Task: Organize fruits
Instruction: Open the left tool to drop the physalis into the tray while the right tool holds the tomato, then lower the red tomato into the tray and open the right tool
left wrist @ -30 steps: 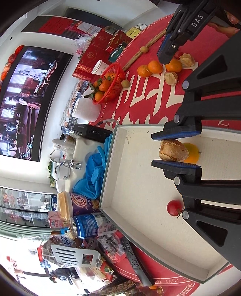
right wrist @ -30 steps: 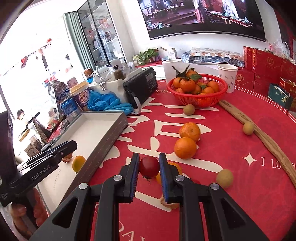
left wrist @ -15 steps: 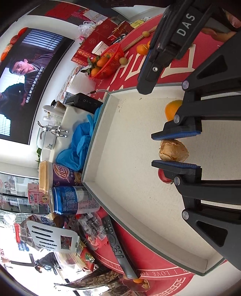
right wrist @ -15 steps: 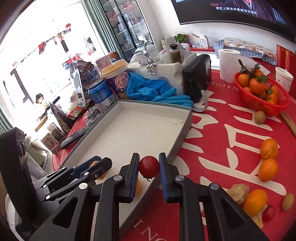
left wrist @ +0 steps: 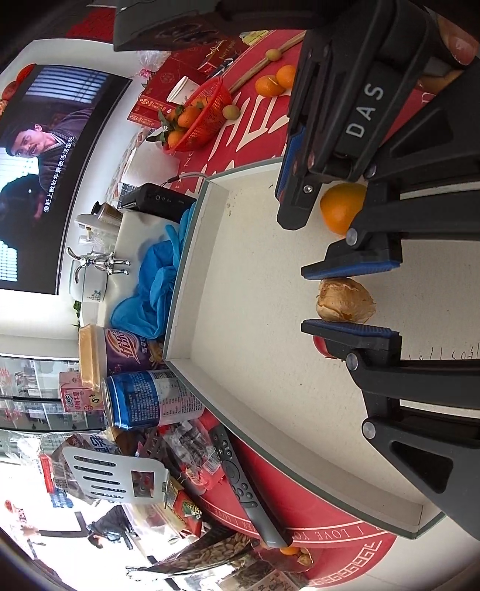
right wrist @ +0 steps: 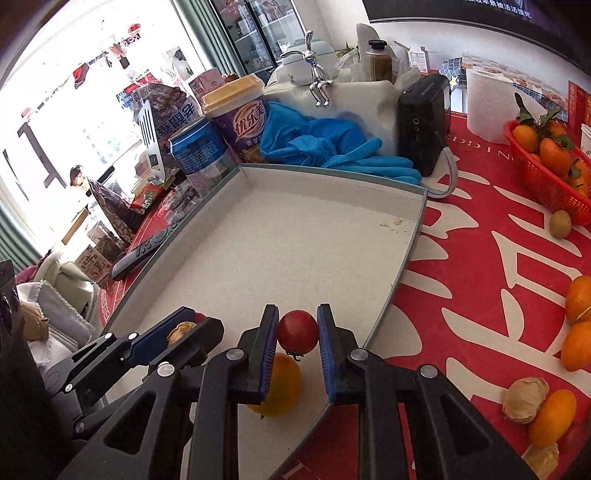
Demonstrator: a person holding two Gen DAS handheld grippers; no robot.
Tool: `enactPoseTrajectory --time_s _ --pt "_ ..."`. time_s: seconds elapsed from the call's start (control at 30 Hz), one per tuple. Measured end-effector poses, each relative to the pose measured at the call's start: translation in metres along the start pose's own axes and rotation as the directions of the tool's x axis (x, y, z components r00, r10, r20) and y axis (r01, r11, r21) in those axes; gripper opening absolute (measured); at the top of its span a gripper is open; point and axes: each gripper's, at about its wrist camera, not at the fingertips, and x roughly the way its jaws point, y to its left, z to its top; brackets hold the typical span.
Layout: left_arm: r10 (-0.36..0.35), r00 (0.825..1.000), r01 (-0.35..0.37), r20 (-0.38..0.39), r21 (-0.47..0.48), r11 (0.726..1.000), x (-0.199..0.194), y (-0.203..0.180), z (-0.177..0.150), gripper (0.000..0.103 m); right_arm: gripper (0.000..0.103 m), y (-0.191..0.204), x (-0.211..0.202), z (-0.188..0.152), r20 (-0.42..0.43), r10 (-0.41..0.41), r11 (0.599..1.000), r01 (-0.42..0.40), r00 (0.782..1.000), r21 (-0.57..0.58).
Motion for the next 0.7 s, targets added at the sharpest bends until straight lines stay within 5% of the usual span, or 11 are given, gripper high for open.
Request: enactPoseTrajectory --time_s 0.3,0.37,0.4,0.43,0.47,0.53,0.7 --pt "0.024 1.000 -0.024 0.015 0.006 1.000 -0.002 -0.003 0.000 0.030 0.023 -0.001 -0.005 0.011 0.017 -0.001 1.000 0.001 1.000 0.010" --pt "0.033 0.999 -0.033 0.022 0.004 0.999 -0.004 -0.004 0.000 0.052 0.023 0.001 -0.006 0.014 0.013 0.013 1.000 -0.013 1.000 0.004" --pt "0.040 0.999 -0.040 0.027 0.000 0.999 -0.005 -0.004 0.000 0.076 0.023 0.002 -0.006 0.015 0.008 0.020 1.000 -0.020 1.000 0.004" --pt "0.042 0.998 -0.042 0.041 -0.005 0.999 -0.007 -0.004 0.001 0.086 0.029 0.002 -0.006 0.016 0.004 0.023 1.000 -0.023 1.000 0.007" --pt "0.043 0.997 -0.042 0.062 -0.008 0.999 -0.011 -0.005 0.001 0.086 0.057 0.002 -0.006 0.016 0.006 0.023 1.000 -0.023 1.000 0.011" --pt "0.052 0.995 -0.052 0.087 0.003 0.999 -0.015 -0.008 0.002 0.087 0.091 0.002 -0.015 0.017 0.054 0.038 0.999 -0.038 0.998 0.014" --pt "0.029 0.994 -0.031 0.106 0.020 0.999 -0.020 -0.018 0.003 0.088 0.092 0.001 -0.044 0.021 0.122 -0.026 1.000 0.026 0.992 0.001"
